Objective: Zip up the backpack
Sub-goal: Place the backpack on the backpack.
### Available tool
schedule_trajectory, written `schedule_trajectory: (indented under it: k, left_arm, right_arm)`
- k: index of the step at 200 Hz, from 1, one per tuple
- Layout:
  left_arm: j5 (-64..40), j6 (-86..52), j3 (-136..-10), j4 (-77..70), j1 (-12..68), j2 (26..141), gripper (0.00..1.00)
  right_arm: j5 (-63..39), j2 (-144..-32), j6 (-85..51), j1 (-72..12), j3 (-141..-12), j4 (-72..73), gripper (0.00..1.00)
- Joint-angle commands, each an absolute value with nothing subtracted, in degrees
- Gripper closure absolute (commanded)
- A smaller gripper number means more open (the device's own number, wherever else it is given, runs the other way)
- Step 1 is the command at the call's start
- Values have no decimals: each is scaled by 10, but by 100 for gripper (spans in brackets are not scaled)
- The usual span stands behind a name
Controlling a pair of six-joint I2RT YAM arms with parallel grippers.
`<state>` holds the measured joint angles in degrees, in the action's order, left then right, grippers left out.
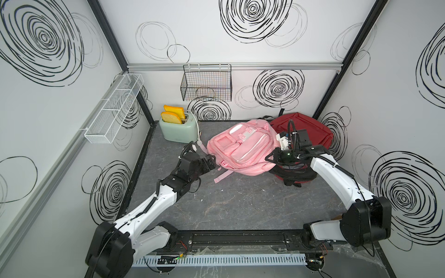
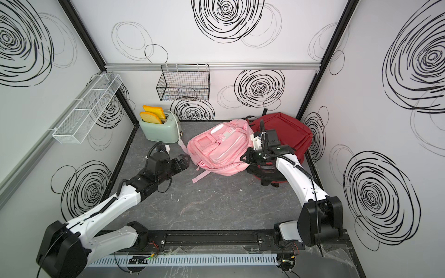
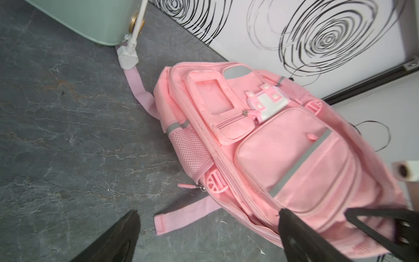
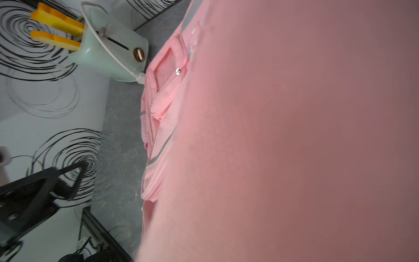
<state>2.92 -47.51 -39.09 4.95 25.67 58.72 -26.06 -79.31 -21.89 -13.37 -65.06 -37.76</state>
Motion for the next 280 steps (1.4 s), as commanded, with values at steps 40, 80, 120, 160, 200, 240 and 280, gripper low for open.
schedule_trajectory:
  k: [40, 80, 120, 160, 200, 240, 280]
  left_arm:
    - [36, -409, -480, 171, 237, 535, 2]
    - [68, -360, -550, 233, 216, 535, 2]
    - [141, -275, -553, 167, 196, 504, 2]
    - [101, -118, -283, -204, 175, 461, 2]
    - [98, 16, -180, -379, 123, 522, 2]
    - [36, -50, -127, -550, 14, 673, 2]
    - [18, -52, -145, -598, -29, 753, 2]
  right_arm:
    - [36, -841, -243, -101, -685, -420, 1]
    - [32, -719, -284, -98, -715, -377, 1]
    - [151, -516, -232, -93, -582, -167, 1]
    - [155, -354, -2, -89, -186, 287, 1]
    - [133, -480, -20, -64, -41, 499, 1]
    - [96, -641, -67, 12, -17, 670, 1]
    - [69, -783, -76, 39, -31, 795, 1]
